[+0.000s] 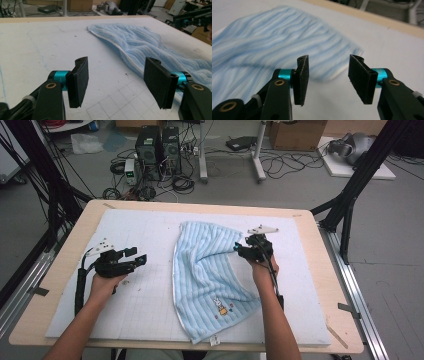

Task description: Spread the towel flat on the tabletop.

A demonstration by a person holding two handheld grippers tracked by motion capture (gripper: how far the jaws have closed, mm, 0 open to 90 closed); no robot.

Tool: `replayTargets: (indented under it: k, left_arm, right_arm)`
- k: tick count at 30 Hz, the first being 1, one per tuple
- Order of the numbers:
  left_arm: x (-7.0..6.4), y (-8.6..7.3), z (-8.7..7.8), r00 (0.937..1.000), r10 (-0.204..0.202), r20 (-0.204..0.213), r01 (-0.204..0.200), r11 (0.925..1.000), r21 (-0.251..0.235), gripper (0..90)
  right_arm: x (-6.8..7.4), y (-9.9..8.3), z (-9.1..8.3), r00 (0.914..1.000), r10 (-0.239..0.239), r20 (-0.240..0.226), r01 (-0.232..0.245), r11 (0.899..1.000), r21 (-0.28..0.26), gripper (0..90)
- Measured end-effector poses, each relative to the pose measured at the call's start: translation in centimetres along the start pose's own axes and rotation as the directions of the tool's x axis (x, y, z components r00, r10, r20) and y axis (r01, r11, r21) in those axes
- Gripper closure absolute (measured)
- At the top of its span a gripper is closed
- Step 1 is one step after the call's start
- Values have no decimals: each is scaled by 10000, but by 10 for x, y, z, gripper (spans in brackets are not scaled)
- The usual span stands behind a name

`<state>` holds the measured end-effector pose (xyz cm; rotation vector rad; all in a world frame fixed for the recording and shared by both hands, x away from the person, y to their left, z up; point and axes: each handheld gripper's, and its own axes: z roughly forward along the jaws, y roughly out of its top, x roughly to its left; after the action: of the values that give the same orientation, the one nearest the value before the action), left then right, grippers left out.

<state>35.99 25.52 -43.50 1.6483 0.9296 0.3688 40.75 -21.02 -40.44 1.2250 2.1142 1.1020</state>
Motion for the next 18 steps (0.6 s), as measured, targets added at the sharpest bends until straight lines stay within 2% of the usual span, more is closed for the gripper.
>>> replayTargets:
  k: [3, 4, 5, 9, 12, 14, 17, 18]
  left_arm:
    - [-3, -1, 3, 9999, 107, -17, -106, 9998, 152, 375]
    - [-3, -1, 3, 10000, 69, -40, -68, 9999, 148, 375]
    - [-3, -1, 3, 10000, 10, -78, -9, 10000, 82, 375]
    - [-2, 0, 1, 9997, -117, -208, 117, 9999, 2, 375]
    - [-1, -1, -1, 9995, -158, -279, 156, 9999, -56, 375]
    - [-1, -2, -1, 9994, -165, -317, 164, 9999, -26, 375]
    - [-2, -3, 0, 9995, -112, -311, 115, 9999, 79, 375]
    - [-2, -3, -1, 9995, -85, -308, 89, 9999, 104, 375]
  right_arm:
    - [4, -22, -10, 9982, -101, -587, 124, 9992, 383, 531]
    - [6, -27, -12, 9960, -162, -879, 224, 9973, 701, 550]
    - [10, -32, -13, 9952, -307, -934, 385, 9957, 837, 578]
    - [26, -46, -10, 9827, -766, -1688, 965, 9889, 1130, 627]
    - [37, -51, -5, 9744, -1159, -1927, 1461, 9777, 1509, 732]
    - [39, -53, -7, 9707, -1171, -2099, 1494, 9780, 1453, 840]
    - [41, -54, -11, 9649, -1040, -2410, 1464, 9753, 1651, 869]
    - [41, -54, -13, 9606, -898, -2630, 1389, 9748, 1743, 870]
